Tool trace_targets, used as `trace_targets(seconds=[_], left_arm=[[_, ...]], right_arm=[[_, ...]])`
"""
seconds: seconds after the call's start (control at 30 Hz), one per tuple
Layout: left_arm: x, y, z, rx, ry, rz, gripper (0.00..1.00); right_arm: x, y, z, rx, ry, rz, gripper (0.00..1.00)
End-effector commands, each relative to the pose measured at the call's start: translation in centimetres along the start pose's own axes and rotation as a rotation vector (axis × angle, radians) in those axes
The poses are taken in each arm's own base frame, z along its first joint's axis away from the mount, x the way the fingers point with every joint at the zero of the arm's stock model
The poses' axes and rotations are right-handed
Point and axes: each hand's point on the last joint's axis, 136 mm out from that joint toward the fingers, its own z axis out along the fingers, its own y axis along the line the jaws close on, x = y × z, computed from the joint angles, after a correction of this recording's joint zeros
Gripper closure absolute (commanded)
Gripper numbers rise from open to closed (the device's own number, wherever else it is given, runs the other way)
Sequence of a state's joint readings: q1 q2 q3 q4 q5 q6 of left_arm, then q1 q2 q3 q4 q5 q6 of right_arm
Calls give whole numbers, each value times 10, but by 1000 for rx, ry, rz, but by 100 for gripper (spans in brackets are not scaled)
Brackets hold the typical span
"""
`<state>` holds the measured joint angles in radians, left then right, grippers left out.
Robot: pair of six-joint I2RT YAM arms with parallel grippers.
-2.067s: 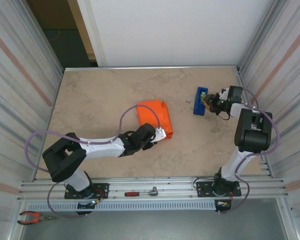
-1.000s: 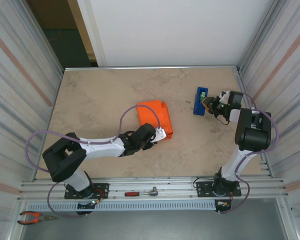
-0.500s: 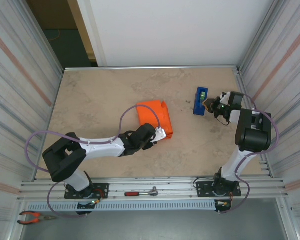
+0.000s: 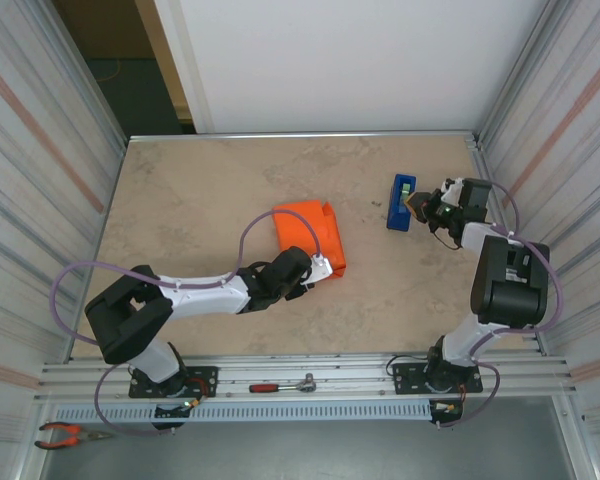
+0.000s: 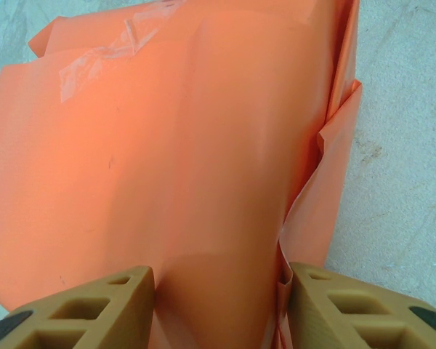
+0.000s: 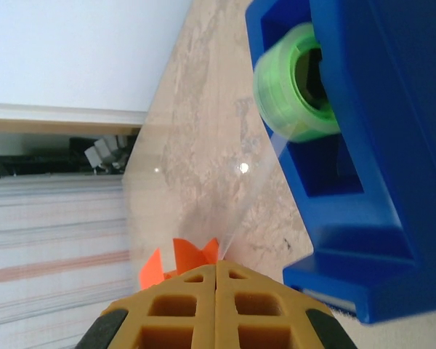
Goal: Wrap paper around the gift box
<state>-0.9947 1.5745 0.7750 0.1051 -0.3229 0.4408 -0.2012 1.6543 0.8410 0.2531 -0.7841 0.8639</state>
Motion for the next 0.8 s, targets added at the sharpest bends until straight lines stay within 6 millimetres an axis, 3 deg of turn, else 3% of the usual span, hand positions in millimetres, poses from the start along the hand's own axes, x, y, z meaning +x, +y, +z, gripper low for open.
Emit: trace_targets(seconds=[0.0, 0.33, 0.77], left_arm=[[26, -21, 7, 80, 88, 5, 51], [26, -21, 7, 80, 90, 5, 51], [27, -22, 7, 82, 90, 7, 51]], right_arm=[[19, 1, -6, -1, 36, 24, 100], [39, -23, -12, 43, 29, 66, 100], [47, -53, -8, 88, 22, 109, 100]])
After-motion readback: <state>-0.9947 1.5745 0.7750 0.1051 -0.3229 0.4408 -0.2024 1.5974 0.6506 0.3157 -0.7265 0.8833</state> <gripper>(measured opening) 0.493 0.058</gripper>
